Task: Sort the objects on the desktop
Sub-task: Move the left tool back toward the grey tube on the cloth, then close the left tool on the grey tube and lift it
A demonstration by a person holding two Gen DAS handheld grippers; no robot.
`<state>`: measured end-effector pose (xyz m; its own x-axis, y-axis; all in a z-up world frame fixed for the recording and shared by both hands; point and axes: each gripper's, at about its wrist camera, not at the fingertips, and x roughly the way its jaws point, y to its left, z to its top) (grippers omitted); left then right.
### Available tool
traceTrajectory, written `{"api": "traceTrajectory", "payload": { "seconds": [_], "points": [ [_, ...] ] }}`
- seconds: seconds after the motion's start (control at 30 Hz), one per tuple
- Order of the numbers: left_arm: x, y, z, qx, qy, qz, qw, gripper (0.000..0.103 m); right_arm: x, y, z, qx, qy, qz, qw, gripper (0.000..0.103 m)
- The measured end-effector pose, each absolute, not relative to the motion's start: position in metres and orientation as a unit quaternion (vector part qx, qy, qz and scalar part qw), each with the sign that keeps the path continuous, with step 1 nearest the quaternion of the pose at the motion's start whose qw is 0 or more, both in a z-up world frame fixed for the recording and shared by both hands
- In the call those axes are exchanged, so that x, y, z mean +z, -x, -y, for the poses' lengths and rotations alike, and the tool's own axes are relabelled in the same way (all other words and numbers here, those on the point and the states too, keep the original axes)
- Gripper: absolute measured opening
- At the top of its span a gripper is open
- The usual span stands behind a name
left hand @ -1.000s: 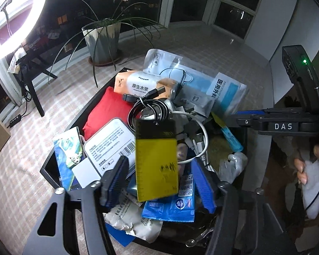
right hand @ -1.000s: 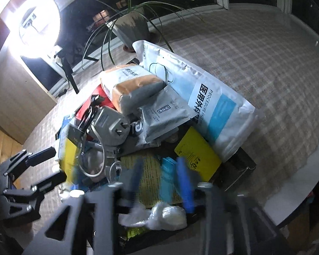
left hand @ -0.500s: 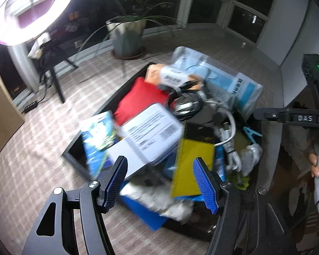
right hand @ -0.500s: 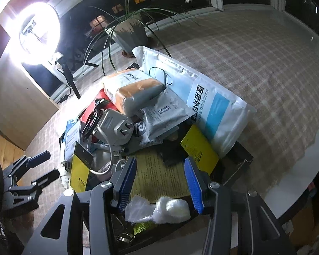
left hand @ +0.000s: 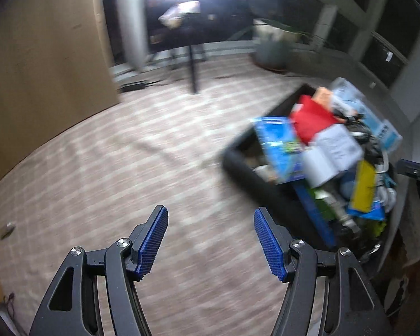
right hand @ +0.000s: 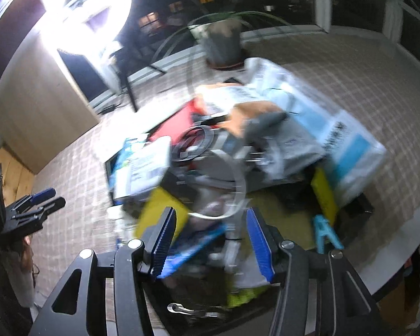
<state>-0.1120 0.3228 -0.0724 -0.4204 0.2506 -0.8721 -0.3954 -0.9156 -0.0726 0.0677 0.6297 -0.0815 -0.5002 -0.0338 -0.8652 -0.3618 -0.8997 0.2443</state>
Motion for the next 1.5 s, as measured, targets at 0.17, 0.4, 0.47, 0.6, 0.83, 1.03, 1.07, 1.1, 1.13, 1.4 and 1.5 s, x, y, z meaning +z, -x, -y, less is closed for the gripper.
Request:
{"api": "traceTrajectory", "payload": {
  "seconds": [0.17,0.4,0.47,0.6,0.83,1.03,1.07,1.1,1.13,1.4,1.5],
  "points": [
    [-0.081,0.123,-0.232,0.844,0.513,-0.069,0.143,0.068,-0.079,-0.047,-0.587,0.844,0.497,-0.189,0.068,0.048],
    [-0.096,0.141,-0.113,0.841,0.528,-0.071,0.098,0.068,-0.081,-0.017,-0.514,0.842,0.511,-0.171,0.029,0.048],
    [-0.101,0.149,-0.080,0.838,0.533,-0.072,0.091,0.068,-0.083,-0.010,-0.494,0.841,0.514,-0.166,0.020,0.048],
    [-0.108,0.168,-0.017,0.836,0.540,-0.055,0.084,0.068,-0.088,0.002,-0.455,0.838,0.521,-0.162,0.006,0.048],
    [-0.127,0.217,0.068,0.822,0.564,-0.027,0.080,0.068,-0.096,0.010,-0.411,0.830,0.532,-0.167,0.003,0.048],
    [-0.155,0.262,0.105,0.802,0.592,-0.019,0.081,0.068,-0.100,0.010,-0.398,0.822,0.542,-0.173,0.021,0.048],
    [-0.161,0.267,0.111,0.797,0.598,-0.011,0.081,0.068,-0.101,0.010,-0.397,0.821,0.544,-0.175,0.026,0.048],
    [-0.165,0.272,0.116,0.794,0.602,-0.003,0.082,0.068,-0.102,0.009,-0.397,0.819,0.545,-0.177,0.029,0.049],
    [-0.171,0.276,0.121,0.791,0.606,0.006,0.087,0.068,-0.102,0.009,-0.397,0.818,0.545,-0.178,0.032,0.048],
    [-0.195,0.289,0.143,0.773,0.627,0.018,0.098,0.069,-0.107,0.008,-0.396,0.810,0.554,-0.188,0.046,0.049],
    [-0.197,0.286,0.152,0.768,0.630,0.040,0.107,0.069,-0.107,0.011,-0.391,0.809,0.556,-0.187,0.043,0.049]
  ]
}}
